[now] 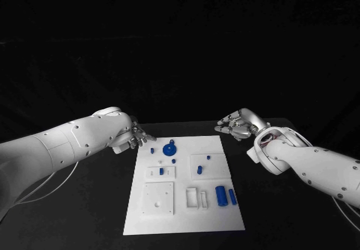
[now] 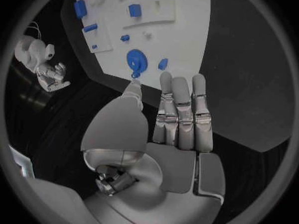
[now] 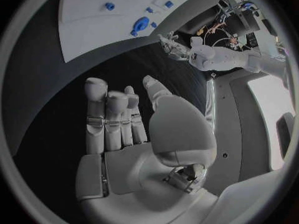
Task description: Assemble the parts on the task board
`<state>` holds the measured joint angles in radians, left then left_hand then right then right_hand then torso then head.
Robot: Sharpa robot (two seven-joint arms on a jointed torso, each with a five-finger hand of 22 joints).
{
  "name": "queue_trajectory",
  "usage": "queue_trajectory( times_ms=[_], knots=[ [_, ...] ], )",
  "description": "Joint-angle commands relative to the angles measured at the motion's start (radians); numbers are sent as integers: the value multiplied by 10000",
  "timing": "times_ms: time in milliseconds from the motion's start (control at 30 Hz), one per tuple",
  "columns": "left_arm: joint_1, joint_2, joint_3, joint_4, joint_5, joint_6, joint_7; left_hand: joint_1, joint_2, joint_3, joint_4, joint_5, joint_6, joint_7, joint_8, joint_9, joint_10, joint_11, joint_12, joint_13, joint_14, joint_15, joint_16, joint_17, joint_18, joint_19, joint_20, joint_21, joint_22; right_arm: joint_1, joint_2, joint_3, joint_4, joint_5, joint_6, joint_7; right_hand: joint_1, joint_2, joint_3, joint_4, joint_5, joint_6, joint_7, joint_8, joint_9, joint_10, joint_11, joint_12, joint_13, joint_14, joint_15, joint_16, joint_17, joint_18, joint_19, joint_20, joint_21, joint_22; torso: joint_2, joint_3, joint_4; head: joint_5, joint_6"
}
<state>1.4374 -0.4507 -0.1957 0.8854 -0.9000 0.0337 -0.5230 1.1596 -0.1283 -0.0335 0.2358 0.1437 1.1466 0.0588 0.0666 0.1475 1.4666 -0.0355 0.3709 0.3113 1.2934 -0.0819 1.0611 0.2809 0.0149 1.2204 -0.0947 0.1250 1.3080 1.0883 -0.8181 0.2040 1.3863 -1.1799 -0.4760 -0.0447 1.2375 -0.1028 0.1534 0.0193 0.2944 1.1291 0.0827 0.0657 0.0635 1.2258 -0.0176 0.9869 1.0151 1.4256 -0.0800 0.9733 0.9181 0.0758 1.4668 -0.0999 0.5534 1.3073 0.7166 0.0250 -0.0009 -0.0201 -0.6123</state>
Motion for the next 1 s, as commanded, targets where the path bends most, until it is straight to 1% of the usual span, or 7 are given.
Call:
queue_trajectory(
  times_ms=[33, 233, 500, 800, 900, 933, 1000],
  knots=[
    [23, 147, -14, -276, -439, 896, 235, -71, 43, 5, 55, 23, -50, 6, -8, -16, 218, 65, -51, 16, -71, 18, 54, 17, -149, 51, 30, -45, 177, -2, 11, 4, 29, -31, 38, 96, 18, -35, -26, 10, 53, -82, -4, -37, -4, -57, 14, -41, -2, -42, -12, -19, 3, 100, 76, 7, -22, 616, 95, -29, -34, 11, 41],
    [-21, 348, -86, -656, -488, 1283, 367, -175, 121, -9, -47, 89, -81, 16, -16, -45, 186, 76, -24, 60, -123, 19, 201, 51, -149, 55, 33, -54, 192, -1, 13, 3, 60, -32, 35, 91, 18, -35, -26, 10, 53, -82, -4, -37, -4, -57, 14, -41, -2, -42, -12, -19, 3, 100, 76, 7, -22, 616, 167, -52, -70, 26, 87],
    [-112, 523, -141, -860, -347, 1548, 562, -260, 218, 4, -51, 86, -106, 24, -11, -67, 158, 95, -7, 80, -167, 24, 280, 61, -149, 37, 39, -34, 198, -1, 23, 4, 91, -35, 32, 90, 18, -35, -26, 10, 53, -82, -4, -37, -4, -57, 14, -41, -2, -42, -12, -19, 3, 100, 76, 7, -22, 616, 228, -83, -94, 24, 114],
    [-148, 586, -153, -945, -265, 1667, 671, -338, 309, 6, -35, 75, -125, 29, -10, -84, 151, 106, 6, 88, -185, 26, 332, 60, -149, 22, 42, -14, 201, 0, 31, 5, 98, -39, 27, 86, 26, -44, -40, 33, 76, -90, -3, -36, -3, -49, 15, -32, 2, -38, -10, -8, 13, 105, 76, 10, -17, 616, 212, -78, -77, -4, 105],
    [-152, 596, -157, -970, -260, 1742, 683, -330, 456, -28, -196, 161, -132, 35, -11, -103, 134, 107, 16, 94, -212, 29, 390, 51, -149, 4, 43, 21, 201, 0, 39, 5, 94, -42, 29, 86, 26, -44, -40, 33, 76, -90, -3, -36, -3, -49, 15, -32, 2, -38, -10, -8, 13, 105, 76, 10, -17, 616, 214, -79, -80, 2, 102],
    [-156, 599, -159, -977, -258, 1766, 685, -282, 595, -71, -357, 373, -110, 30, -13, -107, 139, 99, 26, 98, -216, 26, 411, 43, -149, -2, 40, 40, 202, 0, 43, 5, 92, -43, 30, 86, 26, -44, -40, 33, 76, -90, -3, -36, -3, -49, 15, -32, 2, -38, -10, -8, 13, 105, 76, 10, -17, 616, 215, -78, -80, 4, 101],
    [-164, 603, -165, -988, -257, 1802, 690, -261, 789, -222, -585, 487, -86, 26, -12, -119, 142, 100, 35, 102, -222, 21, 437, 36, -149, -16, 38, 63, 201, 0, 49, 5, 87, -44, 30, 86, 26, -44, -40, 33, 76, -90, -3, -36, -3, -49, 15, -32, 2, -38, -10, -8, 13, 105, 76, 10, -17, 616, 218, -78, -80, 5, 102]
  ],
)
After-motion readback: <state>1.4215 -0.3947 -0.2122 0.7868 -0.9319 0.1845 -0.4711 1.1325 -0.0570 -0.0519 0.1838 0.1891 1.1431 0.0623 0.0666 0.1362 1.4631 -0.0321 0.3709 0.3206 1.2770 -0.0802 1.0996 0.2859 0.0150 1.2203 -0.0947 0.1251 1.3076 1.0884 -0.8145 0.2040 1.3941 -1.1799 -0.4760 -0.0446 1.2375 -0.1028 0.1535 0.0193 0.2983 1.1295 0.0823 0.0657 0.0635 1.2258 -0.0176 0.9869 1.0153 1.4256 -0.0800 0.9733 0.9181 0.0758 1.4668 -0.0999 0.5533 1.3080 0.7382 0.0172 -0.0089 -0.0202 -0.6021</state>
